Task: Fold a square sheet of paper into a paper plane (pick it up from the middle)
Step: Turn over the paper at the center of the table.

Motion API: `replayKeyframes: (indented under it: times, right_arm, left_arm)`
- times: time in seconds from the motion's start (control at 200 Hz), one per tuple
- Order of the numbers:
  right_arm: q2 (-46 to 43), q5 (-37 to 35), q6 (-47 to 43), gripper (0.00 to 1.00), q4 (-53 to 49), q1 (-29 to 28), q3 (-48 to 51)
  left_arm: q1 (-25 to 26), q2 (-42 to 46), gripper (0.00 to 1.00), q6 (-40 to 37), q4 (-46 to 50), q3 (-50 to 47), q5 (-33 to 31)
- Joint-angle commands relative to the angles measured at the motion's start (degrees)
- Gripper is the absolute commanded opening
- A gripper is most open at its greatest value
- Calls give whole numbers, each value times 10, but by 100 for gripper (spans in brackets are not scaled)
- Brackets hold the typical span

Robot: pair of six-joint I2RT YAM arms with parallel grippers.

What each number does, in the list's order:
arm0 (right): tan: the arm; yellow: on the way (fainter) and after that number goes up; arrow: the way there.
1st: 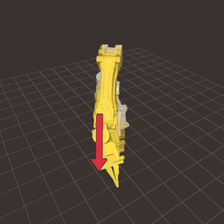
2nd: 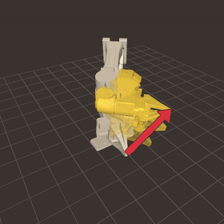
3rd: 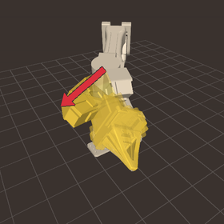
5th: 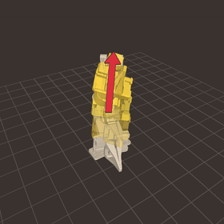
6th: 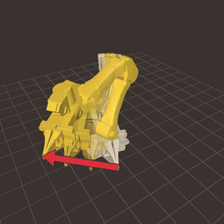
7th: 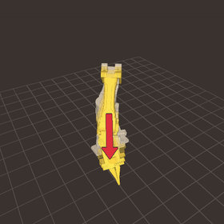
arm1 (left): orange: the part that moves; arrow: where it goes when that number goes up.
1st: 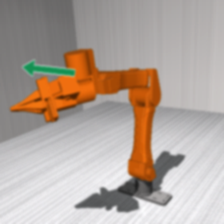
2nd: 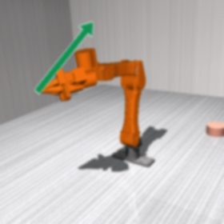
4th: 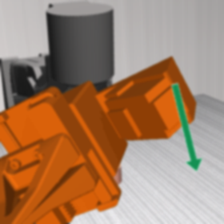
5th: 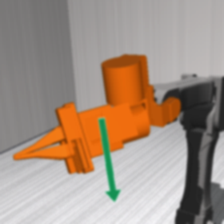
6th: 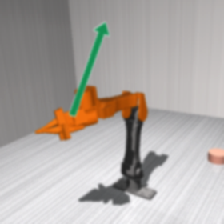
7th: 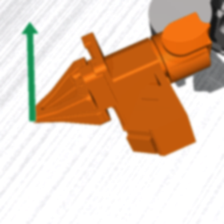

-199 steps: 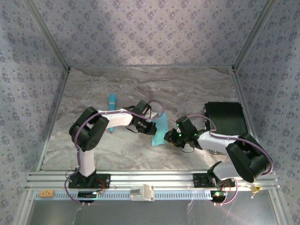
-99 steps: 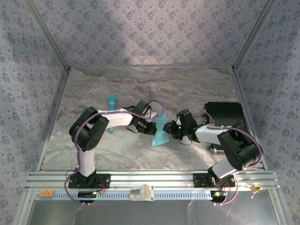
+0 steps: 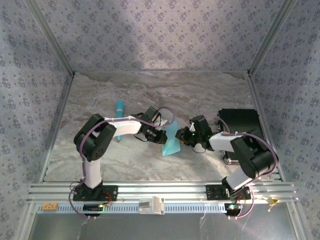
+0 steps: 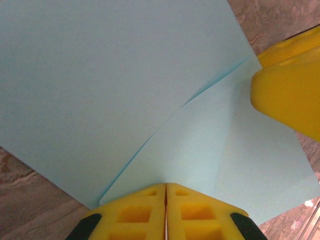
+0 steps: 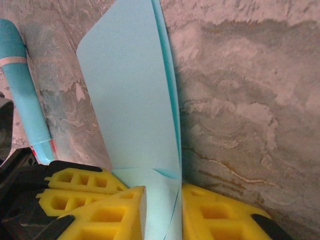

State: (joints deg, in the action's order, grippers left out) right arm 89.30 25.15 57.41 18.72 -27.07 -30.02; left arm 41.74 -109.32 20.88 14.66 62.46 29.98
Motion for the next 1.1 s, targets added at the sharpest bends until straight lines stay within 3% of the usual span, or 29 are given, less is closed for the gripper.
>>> replayKeyframes:
  times: [0.0,0.3,0.505,0.645,0.85,1.099]
  right_arm:
    - [14,15,-5,22,16,7,6]
    - [20,31,-14,16,36,20,13]
    - [15,51,-27,6,41,28,16]
    - [-16,45,-34,5,28,30,21]
    - [-103,-5,-109,5,-133,29,-19]
    - [-200,-157,-209,3,-390,-7,-133]
  left_arm:
    - [-2,-3,9,3,9,-4,4]
    - [-2,8,11,4,22,0,5]
    - [0,43,20,19,13,-1,4]
    - [0,84,27,22,9,-8,-15]
    - [0,152,32,21,14,-26,-97]
    - [0,250,37,19,65,-8,-184]
